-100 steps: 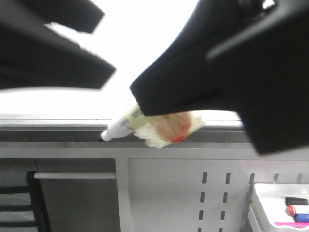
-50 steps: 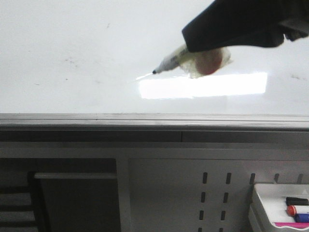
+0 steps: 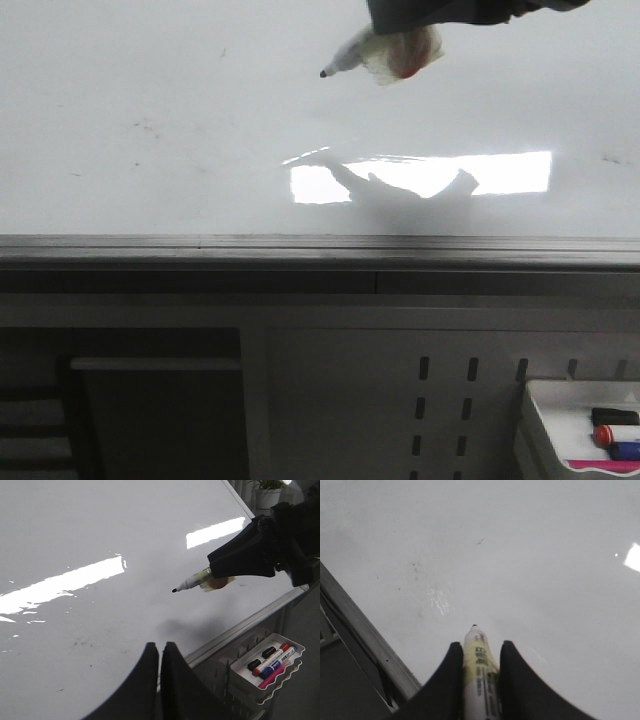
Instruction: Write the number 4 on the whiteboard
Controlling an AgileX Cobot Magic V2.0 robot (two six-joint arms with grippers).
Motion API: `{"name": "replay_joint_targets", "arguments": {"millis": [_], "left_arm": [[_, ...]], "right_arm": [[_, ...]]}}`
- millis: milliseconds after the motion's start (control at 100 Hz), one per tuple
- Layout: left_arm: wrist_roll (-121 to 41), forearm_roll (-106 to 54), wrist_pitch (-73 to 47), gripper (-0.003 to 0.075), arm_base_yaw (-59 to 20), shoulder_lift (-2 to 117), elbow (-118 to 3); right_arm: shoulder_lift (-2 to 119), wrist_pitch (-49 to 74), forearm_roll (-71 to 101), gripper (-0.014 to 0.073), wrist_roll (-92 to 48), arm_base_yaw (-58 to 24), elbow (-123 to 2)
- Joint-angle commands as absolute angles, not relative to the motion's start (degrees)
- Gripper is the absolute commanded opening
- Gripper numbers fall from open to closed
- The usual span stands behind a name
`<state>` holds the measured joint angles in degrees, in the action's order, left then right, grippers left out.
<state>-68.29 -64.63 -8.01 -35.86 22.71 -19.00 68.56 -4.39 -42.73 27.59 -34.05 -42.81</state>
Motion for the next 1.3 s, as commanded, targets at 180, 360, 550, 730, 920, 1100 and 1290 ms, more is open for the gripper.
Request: {"name": "replay_joint_targets", "arguments": {"millis": [180,360,550,730,920,1100,1290], "left_arm": [[-67.9,-65.8,-7.2,-0.002,-35.7,22.9,-20.7],[-67.9,-66.9,-7.3,-0.002,-35.7,22.9,-20.7],[-67.9,-66.9,-7.9,-0.002,-35.7,22.9,-20.7],[-67.9,-66.9,-7.9,-0.002,-35.7,22.9,-20.7],[-67.9,-66.9,-8.3,-0.002,-35.7,22.9,-20.7],[-67.9,-66.9,-8.4,-0.002,-35.7,22.9,-20.7],[-67.9,-66.9,-8.4,-0.002,-35.7,22.9,-20.7]], "right_arm": [[72.6,-3.5,-45.9,-0.0052,27.4,-33.5,-49.8],[73.7,-1.7,-46.0,-0.0052,27.4,-31.8,-51.0],[73.8,-2.1,-46.0,-0.0052,27.4,-30.0,-51.0],[74.4,-1.6,-46.0,-0.0052,27.4,-29.9,-51.0],[74.6,0.3,-46.0,-0.0052,27.4,-29.9,-51.0],[74.6,0.8,-46.0,-0.0052,27.4,-29.9,-51.0],[74.8,0.6,-45.7,-0.0052,27.4,-30.0,-51.0]]}}
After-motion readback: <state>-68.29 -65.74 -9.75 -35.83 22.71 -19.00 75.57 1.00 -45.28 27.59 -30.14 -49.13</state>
